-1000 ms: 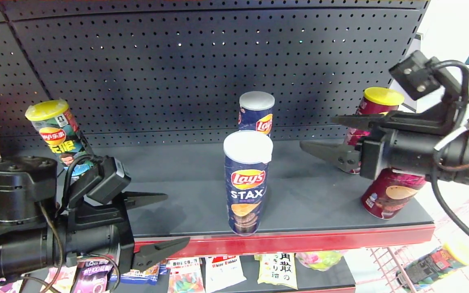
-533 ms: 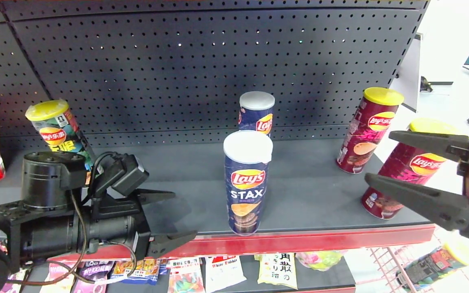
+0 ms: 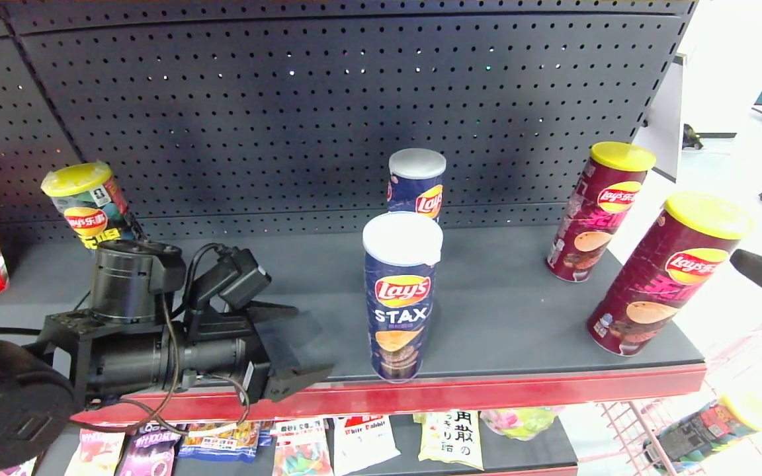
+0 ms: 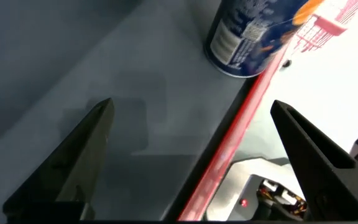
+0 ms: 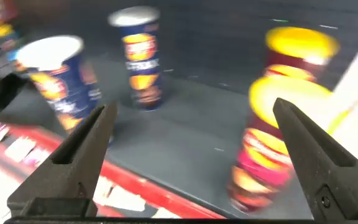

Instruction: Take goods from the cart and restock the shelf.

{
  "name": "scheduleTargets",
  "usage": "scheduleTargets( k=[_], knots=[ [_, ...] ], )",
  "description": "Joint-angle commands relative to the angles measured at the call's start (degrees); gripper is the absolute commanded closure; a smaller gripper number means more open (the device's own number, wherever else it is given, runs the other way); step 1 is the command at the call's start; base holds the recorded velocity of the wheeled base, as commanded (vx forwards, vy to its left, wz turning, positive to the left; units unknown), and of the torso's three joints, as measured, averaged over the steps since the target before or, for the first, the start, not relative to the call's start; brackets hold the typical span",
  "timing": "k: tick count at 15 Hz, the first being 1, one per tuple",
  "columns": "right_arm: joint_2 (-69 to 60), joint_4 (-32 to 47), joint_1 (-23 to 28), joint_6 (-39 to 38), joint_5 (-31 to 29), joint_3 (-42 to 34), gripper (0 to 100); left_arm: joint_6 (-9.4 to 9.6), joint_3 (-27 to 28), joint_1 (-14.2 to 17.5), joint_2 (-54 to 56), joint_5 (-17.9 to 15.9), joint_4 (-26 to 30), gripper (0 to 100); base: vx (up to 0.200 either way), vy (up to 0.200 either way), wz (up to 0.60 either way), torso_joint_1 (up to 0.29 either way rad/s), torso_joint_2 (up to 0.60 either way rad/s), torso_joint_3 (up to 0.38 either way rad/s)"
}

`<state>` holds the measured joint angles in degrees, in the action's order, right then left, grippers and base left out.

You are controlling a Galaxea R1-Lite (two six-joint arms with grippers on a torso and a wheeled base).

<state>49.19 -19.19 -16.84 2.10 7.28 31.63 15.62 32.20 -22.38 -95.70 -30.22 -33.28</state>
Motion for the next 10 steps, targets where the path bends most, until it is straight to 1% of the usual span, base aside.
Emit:
scheduleTargets(
  k=[1,5,10],
  knots=[
    [-3.0,-0.1,3.8,-0.5,0.1,-2.6,0,0.47,1.7,-0.2,-2.8,-0.1,0.0,0,0.0,0.0,0.0,0.0,0.0,0.0],
    [-4.5,0.0,7.5,-2.2,0.1,-4.7,0,0.47,5.1,-1.4,-5.6,-0.2,0.0,0,0.0,0.0,0.0,0.0,0.0,0.0],
    [-4.5,0.0,7.6,-2.4,0.1,-4.7,0,0.47,8.2,-2.2,-8.4,-0.3,0.0,0,0.0,0.0,0.0,0.0,0.0,0.0]
  ],
)
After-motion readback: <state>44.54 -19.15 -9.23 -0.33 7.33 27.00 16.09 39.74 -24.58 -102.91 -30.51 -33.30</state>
